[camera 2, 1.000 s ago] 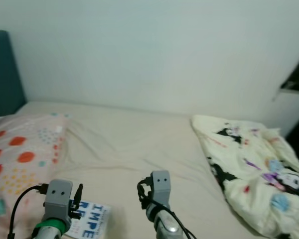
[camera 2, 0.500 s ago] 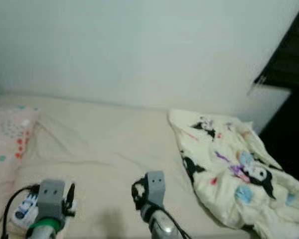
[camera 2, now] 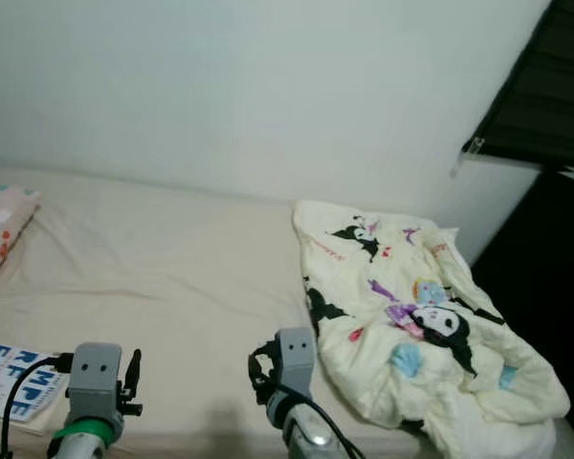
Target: Clean up the room
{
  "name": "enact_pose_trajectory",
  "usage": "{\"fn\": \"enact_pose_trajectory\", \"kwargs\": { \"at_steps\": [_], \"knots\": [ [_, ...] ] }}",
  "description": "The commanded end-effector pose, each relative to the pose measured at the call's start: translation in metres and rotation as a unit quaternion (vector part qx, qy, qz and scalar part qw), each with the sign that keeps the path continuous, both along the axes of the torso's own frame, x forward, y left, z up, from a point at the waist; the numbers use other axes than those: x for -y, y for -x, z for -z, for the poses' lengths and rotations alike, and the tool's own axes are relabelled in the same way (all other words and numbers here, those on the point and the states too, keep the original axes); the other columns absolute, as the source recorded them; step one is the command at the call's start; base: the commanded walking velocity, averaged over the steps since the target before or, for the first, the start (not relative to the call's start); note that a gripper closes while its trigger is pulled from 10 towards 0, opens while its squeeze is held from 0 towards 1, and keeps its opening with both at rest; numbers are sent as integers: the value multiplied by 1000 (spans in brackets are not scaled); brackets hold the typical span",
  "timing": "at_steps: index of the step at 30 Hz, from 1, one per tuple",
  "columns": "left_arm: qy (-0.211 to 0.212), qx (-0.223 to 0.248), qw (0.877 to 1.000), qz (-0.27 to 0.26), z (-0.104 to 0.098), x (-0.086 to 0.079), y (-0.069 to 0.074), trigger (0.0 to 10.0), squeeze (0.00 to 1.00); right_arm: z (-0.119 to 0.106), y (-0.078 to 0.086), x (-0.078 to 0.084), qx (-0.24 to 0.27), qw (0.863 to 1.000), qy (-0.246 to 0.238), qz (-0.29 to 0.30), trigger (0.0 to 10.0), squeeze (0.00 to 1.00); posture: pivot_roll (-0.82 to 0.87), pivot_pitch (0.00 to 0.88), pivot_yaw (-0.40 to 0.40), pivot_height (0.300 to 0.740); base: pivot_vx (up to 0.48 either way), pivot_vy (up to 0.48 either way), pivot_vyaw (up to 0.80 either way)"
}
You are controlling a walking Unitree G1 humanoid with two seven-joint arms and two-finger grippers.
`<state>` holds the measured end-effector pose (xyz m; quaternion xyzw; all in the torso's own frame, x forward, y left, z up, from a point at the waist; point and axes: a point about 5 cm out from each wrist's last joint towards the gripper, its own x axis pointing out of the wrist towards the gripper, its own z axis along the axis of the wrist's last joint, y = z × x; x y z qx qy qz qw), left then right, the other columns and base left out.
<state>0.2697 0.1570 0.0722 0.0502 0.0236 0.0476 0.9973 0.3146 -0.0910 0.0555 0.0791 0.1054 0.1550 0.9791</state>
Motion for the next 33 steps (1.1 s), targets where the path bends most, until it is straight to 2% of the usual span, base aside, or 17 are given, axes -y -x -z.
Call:
{"fn": "enact_pose_trajectory", "kwargs": {
  "at_steps": [1,26,28,33],
  "knots": [
    [4,-8,1000,7,4,5,2,10000,0,7,2,10,-17,1000,4,12,10000,0,56,42,-100,740,0,-480,0],
    [11,-9,1000,3,4,5,3,10000,0,6,2,10,-18,1000,3,11,10000,0,51,46,-101,740,0,-480,0],
    [48,-22,998,-16,6,2,2,10000,0,6,2,11,-18,1000,2,11,10000,0,50,46,-101,740,0,0,0],
    [59,-22,998,-10,5,3,2,10000,0,7,3,10,-20,1000,2,10,10000,0,53,45,-100,740,0,480,0]
  ]
}}
